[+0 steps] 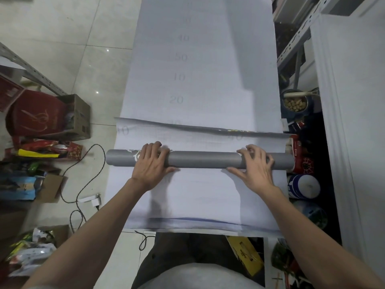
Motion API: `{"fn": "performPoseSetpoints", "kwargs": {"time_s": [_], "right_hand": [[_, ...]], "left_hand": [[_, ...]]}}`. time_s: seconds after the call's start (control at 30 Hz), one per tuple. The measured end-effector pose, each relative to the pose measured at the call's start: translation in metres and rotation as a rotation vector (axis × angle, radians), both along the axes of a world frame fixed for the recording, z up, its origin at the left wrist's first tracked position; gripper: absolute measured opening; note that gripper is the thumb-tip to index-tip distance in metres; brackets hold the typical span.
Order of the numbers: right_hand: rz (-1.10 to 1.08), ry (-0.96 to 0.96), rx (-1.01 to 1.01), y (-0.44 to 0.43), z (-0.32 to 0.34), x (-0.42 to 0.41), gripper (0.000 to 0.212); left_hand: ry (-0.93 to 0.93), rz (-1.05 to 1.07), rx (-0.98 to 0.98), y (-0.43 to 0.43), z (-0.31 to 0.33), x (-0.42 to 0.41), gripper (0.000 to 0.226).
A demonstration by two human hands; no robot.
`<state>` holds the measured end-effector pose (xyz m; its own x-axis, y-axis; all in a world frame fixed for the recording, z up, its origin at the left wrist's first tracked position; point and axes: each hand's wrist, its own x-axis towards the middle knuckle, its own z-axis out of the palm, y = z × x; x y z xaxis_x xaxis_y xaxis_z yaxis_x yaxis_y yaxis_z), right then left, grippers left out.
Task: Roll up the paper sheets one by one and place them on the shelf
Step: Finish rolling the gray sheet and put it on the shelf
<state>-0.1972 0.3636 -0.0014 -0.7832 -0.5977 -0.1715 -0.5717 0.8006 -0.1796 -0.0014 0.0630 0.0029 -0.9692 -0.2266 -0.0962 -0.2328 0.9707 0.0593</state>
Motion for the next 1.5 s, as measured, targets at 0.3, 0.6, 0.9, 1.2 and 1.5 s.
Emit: {"fn": "performPoseSetpoints", "kwargs": {"time_s": [0.3,0.6,0.9,1.2,1.5], "right_hand": [[0.003,-0.012,-0.004,0.004,-0.002,0.002,0.060],[-0.011,0.026,0.053,-0.001,0.005,0.005,0.062],[0.000,0.009,0.089,0.000,0.005,0.007,0.070],[-0.005,-0.089,0.037,-0.002,0.011,-0.002,0.054],[0.047,-0.213,0.098,0.007,0.013,-0.001,0.062]], "left_hand": [[0.048,-0.010,0.034,0.000,-0.001,0.000,0.049],[-0.057,0.012,0.004,0.001,0.008,-0.010,0.052],[-0.086,0.064,0.029,0.007,0.006,-0.009,0.069],[-0.085,0.021,0.170,0.005,0.000,-0.011,0.051],[-0.209,0.006,0.259,-0.005,0.006,-0.013,0.052]]}}
